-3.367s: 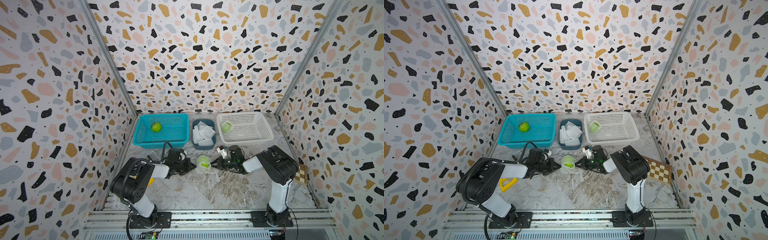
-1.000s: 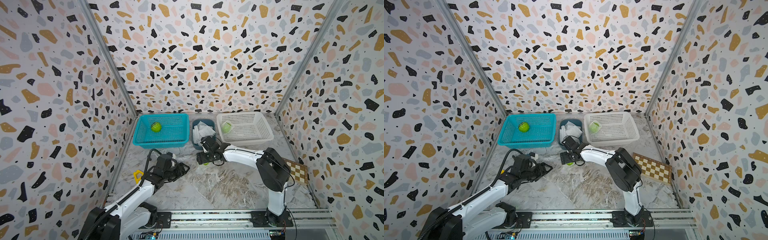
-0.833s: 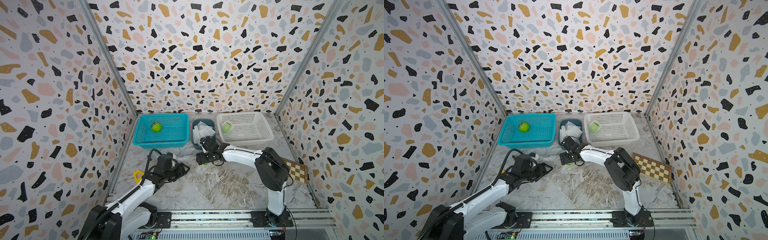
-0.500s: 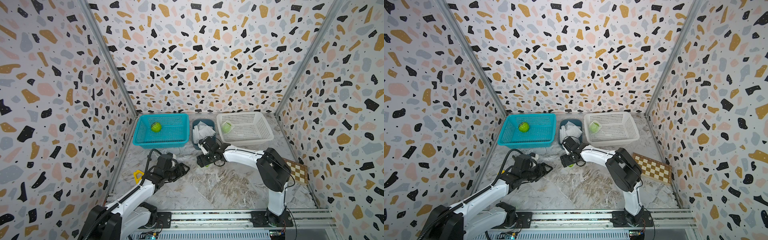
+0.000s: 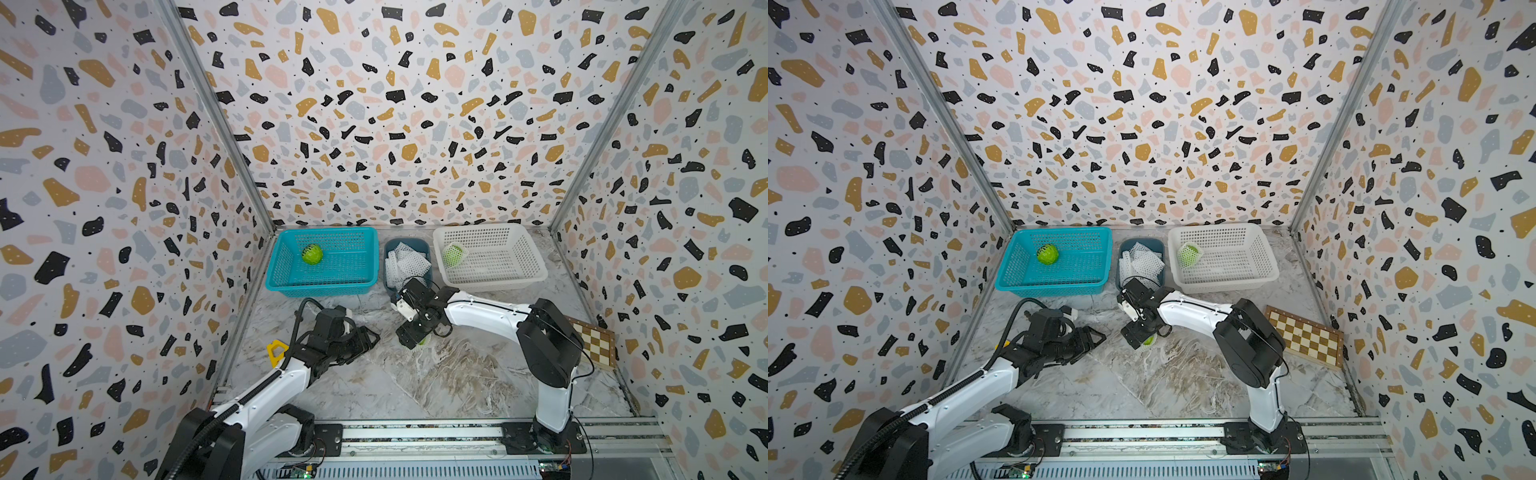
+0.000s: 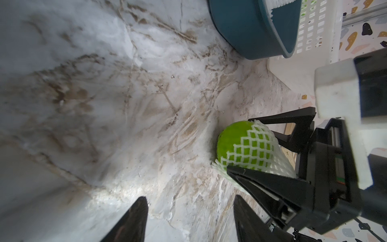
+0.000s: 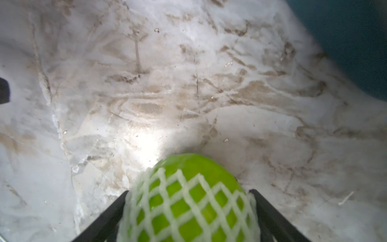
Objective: Sleeve custard apples in foam nets
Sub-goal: Put on the foam net on the custard apple.
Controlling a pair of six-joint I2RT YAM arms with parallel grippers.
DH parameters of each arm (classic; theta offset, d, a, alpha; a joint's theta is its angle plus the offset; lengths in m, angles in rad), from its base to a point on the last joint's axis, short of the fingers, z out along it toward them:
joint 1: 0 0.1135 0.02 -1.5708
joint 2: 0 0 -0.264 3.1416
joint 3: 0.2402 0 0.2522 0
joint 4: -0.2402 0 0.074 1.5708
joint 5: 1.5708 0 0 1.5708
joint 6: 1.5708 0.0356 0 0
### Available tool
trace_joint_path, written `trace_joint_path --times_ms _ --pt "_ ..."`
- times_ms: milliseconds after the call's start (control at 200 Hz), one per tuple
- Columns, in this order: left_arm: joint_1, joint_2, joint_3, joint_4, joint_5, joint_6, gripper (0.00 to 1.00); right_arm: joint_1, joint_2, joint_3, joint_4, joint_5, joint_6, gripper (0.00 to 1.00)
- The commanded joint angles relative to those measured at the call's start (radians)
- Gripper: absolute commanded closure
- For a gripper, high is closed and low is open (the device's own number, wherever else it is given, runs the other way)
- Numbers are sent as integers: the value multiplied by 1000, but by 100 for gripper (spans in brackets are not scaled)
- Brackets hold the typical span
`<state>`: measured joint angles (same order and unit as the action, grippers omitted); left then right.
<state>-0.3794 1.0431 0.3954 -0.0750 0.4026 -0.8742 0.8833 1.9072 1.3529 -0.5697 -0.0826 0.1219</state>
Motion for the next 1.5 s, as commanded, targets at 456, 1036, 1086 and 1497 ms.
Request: trace_joint_path --times_ms 456,1036,1086,1497 --pt "2 -47 -3 -18 13 7 36 -6 -212 -36 40 43 165 1" --pt "3 -55 -7 -22 16 7 36 -75 -390 -301 239 -70 447 0" --pt "3 -55 -7 -22 14 7 36 -75 -383 -308 247 -79 463 0" --pt "3 -51 -7 -19 8 7 36 -73 -314 -323 267 -65 515 2"
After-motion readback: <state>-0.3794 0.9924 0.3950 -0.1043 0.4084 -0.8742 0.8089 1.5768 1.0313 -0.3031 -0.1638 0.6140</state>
